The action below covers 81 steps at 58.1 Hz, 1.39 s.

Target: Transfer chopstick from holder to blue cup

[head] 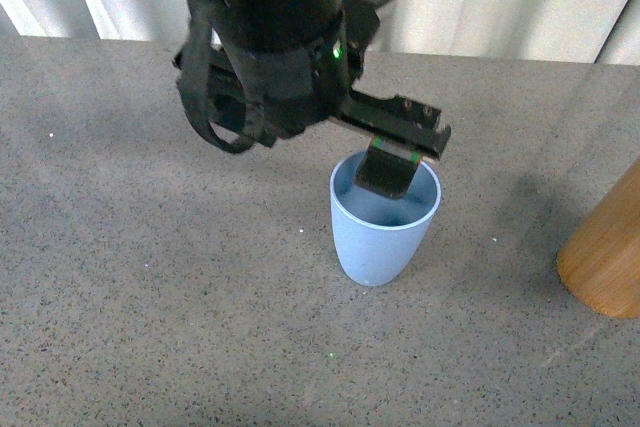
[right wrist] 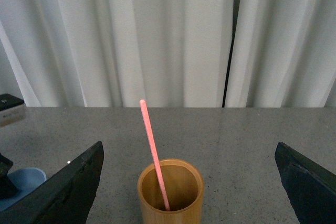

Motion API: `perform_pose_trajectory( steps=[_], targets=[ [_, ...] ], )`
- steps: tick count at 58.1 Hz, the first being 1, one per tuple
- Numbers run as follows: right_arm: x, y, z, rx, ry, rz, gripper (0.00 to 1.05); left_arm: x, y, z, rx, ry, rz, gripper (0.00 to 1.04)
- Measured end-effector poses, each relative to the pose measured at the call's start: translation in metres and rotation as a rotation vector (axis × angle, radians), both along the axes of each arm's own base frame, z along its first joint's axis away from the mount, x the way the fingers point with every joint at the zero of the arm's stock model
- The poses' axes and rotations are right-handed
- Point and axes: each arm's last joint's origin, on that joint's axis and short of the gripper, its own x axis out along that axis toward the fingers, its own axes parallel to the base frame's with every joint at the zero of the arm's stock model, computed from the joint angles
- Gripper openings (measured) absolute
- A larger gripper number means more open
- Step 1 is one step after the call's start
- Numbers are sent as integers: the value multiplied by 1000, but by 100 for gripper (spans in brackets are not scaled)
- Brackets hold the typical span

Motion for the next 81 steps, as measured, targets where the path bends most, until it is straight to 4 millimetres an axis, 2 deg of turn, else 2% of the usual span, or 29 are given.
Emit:
perform_pose_trajectory(
  steps=[3, 16, 25, 33, 41, 48, 54, 58, 64, 68, 74, 76, 81],
  targets=[
    [0, 0, 0, 0, 0, 0, 95, 1, 6, 10, -15, -19, 14, 100],
    [0, 0, 0, 0, 0, 0, 95, -4, 47, 53, -89, -103, 84, 98],
    [0, 0, 0, 0, 0, 0, 95, -17, 82, 69, -123, -179, 150, 98],
    [0, 0, 0, 0, 0, 0, 95, -38, 115, 79, -126, -402, 232, 98],
    [0, 0, 0, 0, 0, 1, 95, -45, 122, 90, -144, -480, 237, 98],
    [0, 0, 0, 0, 0, 0, 95, -45, 121, 85, -136, -486, 236, 97],
    [0, 0, 0, 0, 0, 0, 95, -51, 127, 67, -196, -765, 316, 82],
    [0, 0, 0, 0, 0, 0, 95, -68, 140, 57, -269, -917, 335, 69],
    [0, 0, 0, 0, 0, 0, 95, -91, 159, 57, -325, -1055, 357, 51],
    [0, 0, 0, 0, 0, 0, 95, -108, 171, 52, -330, -1079, 366, 35],
    [0, 0, 0, 0, 0, 0, 95, -131, 182, 34, -328, -1046, 350, 8],
    [0, 0, 0, 0, 0, 0, 95, -135, 184, 32, -330, -1047, 353, 3],
    [0, 0, 0, 0, 0, 0, 95, -148, 191, 29, -328, -1060, 359, 4]
  ],
)
